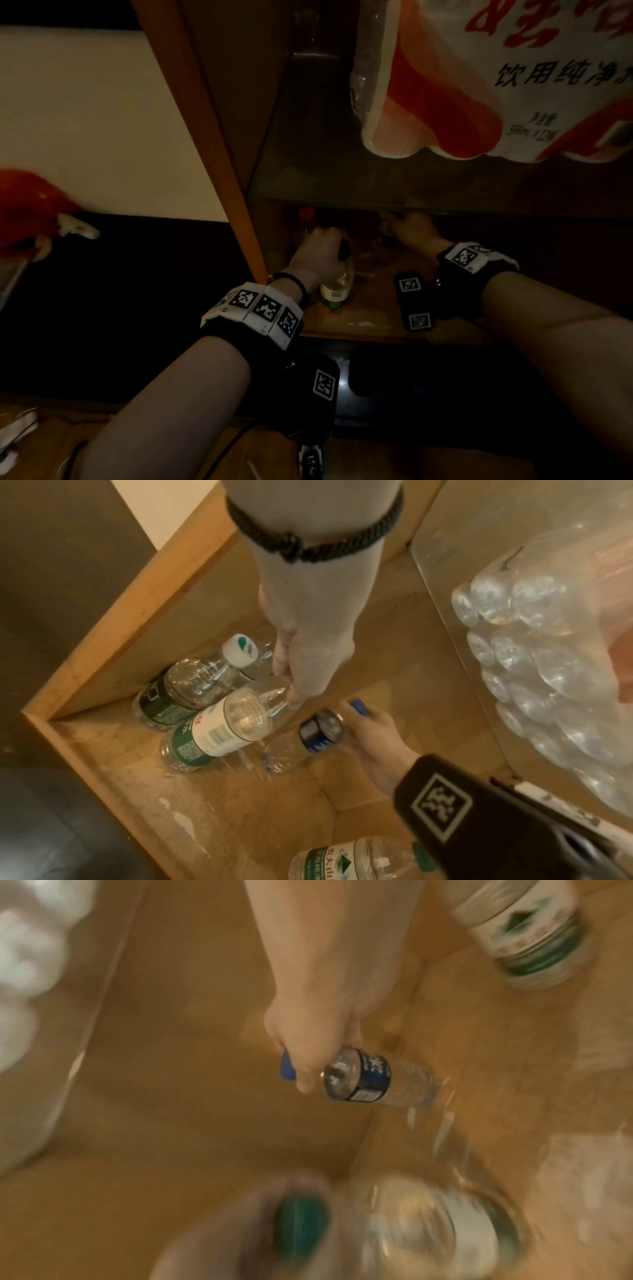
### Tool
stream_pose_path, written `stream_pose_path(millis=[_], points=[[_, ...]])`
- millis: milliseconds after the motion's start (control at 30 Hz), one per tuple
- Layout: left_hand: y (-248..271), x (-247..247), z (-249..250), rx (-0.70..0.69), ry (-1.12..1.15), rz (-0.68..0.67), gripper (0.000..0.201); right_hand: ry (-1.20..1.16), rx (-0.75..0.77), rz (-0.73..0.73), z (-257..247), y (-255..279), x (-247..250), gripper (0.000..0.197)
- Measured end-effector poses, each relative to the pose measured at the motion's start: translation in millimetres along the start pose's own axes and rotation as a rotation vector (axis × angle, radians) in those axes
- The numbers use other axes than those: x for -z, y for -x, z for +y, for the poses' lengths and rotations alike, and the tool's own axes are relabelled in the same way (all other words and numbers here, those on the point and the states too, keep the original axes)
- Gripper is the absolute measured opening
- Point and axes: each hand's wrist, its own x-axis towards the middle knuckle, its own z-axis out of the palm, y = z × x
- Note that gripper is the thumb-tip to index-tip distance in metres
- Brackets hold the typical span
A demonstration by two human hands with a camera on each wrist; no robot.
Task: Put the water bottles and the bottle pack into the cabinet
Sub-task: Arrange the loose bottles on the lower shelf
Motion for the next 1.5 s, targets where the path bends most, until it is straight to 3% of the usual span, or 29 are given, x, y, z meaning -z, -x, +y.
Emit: stream_pose_path(millis=[133,267,400,600,733,800,900,1000,1067,1200,1300,1400,1500], points=[[-3,-2,-1,0.006,-0.013,0.001,0.037,0.111,0.202,-0.018,-11,4,-24,0.039],[-3,-2,-3,0.004,0.008,-0.004,0.038,0.039,0.241,-0.087,-25,5,-42,0.029],[-3,-1,-4,-0.01,0.068,-0.006,0.029,0.006,0.208,-0.158,-34,6,-56,0.033],[-2,-7,-5,-0.018,0.065,0.034,0.022,-0.089,0.069,-0.15,-32,7,-57,0.032],[-1,-6,-6,-0.006,0.07,0.031,0.027,-0.155,-0.042,-0.239,-31,10,-53,0.021],[-1,-8,-6,0.003,0.094,0.022,0.027,-0.165,-0.072,-0.268,-28,15,-44,0.031],[2,-11,-4,0.02,0.126,0.031,0.03,-0.05,-0.07,-0.237,-18,23,-23,0.051],[5,-12,1,0.032,0.085,0.028,0.035,0.154,-0.019,-0.164,-2,34,8,0.042],[9,-14,5,0.022,0.042,0.032,0.034,0.292,0.031,-0.055,9,44,32,0.032],[16,-14,12,0.009,-0.072,0.063,0.031,0.587,0.09,0.225,29,66,75,0.034],[19,-11,18,0.028,-0.121,0.046,0.031,0.646,-0.004,0.435,46,77,99,0.042],[21,-9,21,0.058,-0.139,0.052,0.025,0.576,-0.144,0.342,71,81,111,0.056],[20,-8,23,0.075,-0.152,0.047,0.025,0.427,-0.192,0.233,84,82,112,0.058]])
